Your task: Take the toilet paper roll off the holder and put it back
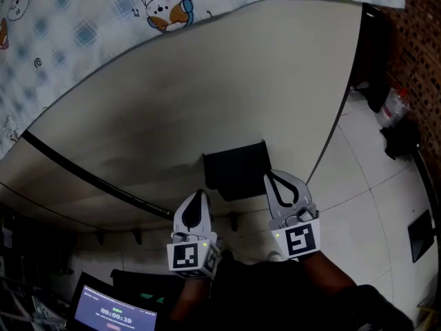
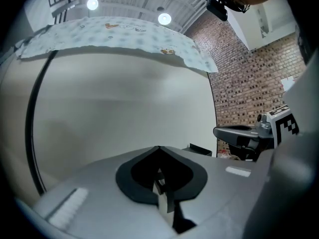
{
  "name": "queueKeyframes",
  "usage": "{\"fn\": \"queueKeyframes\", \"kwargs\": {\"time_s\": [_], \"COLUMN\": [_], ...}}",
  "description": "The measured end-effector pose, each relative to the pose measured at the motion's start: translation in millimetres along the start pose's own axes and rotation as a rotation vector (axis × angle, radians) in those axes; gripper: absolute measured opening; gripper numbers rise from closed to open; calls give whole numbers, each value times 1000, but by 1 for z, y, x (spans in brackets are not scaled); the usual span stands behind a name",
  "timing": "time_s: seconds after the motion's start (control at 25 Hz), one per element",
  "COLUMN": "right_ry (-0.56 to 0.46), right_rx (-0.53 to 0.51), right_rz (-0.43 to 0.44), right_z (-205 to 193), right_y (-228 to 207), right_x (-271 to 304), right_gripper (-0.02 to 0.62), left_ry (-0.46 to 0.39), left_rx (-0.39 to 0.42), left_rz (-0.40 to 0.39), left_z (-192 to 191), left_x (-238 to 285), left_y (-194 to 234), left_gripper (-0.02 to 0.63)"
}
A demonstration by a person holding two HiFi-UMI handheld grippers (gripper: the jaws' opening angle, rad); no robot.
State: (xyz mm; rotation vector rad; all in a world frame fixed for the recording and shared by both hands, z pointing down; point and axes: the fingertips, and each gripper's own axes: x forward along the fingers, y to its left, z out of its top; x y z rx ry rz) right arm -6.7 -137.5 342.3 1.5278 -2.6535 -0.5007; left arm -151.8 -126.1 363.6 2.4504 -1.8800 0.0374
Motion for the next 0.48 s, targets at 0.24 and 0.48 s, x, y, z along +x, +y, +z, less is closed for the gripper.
{"fn": "queueKeyframes", "kwargs": {"time_s": [0.24,0.48], "right_ry": [-53,-52], "right_rx": [37,45], "right_rz": [-25,-42], "right_z": [6,4], "right_y": [4,4], "right_x": [-4,-6], "right_gripper": [0,0], "left_ry": [-1,6], "left_rx": [6,12], "left_rz": [-4,-14], "left_z": [-3,-7], "left_x": [-4,-5], "left_y": [-5,-10], "left_gripper": [17,17]}}
